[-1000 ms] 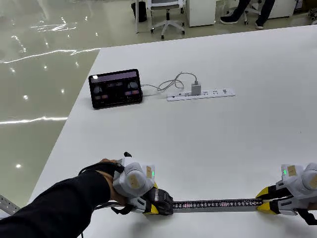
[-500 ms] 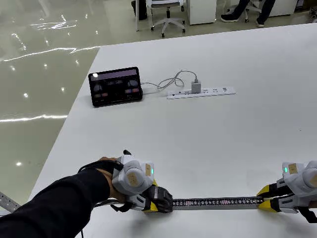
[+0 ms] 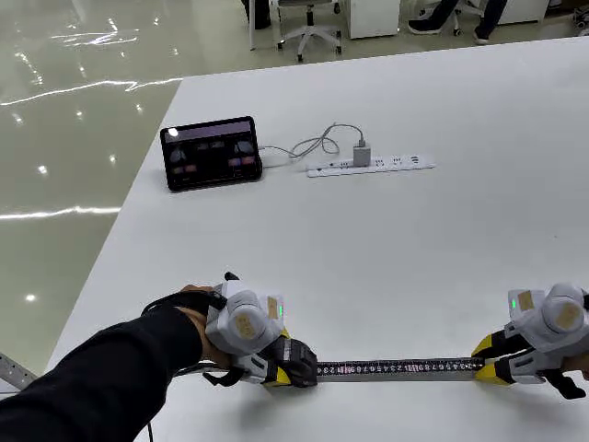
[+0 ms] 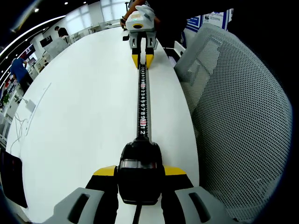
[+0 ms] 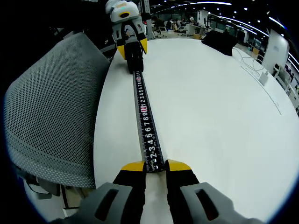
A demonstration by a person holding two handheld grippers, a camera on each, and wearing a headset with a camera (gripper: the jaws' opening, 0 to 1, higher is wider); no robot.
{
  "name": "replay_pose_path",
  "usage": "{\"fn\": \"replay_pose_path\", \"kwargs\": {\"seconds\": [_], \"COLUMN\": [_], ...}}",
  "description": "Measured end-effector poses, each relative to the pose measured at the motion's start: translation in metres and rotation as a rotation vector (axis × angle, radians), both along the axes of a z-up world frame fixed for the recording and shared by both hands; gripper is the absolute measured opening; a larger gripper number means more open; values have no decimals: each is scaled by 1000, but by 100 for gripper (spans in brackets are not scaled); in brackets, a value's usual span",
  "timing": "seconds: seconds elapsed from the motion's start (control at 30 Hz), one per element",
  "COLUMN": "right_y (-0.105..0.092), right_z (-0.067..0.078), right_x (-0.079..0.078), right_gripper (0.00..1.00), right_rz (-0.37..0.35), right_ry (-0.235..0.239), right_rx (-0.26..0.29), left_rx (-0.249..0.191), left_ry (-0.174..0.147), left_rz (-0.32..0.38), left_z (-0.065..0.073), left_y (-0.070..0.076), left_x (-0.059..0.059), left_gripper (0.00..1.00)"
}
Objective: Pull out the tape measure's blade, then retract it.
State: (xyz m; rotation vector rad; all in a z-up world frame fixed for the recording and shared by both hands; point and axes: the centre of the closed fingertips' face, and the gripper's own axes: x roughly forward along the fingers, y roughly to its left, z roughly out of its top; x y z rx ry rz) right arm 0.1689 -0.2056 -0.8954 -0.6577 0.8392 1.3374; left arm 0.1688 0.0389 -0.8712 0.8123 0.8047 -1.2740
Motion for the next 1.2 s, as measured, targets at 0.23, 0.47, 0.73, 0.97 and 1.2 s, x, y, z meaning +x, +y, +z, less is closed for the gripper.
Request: {"fn": "replay_pose_path", "kwargs": {"seconds": [0.23, 0.47, 0.73, 0.97, 1.2], "right_y": [-7, -19, -27, -32, -52], "right_z": [-1, 8, 22, 27, 43], "right_x": [4, 7, 7, 9, 10], "right_gripper": [22, 38, 59, 68, 76], "right_rz": [26, 24, -41, -196, -418], "right_ry": [-35, -93, -99, -78, -132], "right_rx": [-36, -41, -2, 63, 188], "left_rx": [6, 33, 29, -72, -295], "left_ry": [17, 36, 17, 50, -6], "left_rz": [-13, -28, 27, 301, 603], "left_z": [0, -7, -4, 11, 26], "left_y": [-1, -1, 5, 29, 60], "left_x": [0, 0, 6, 18, 30], "left_gripper": [32, 34, 41, 58, 82]}}
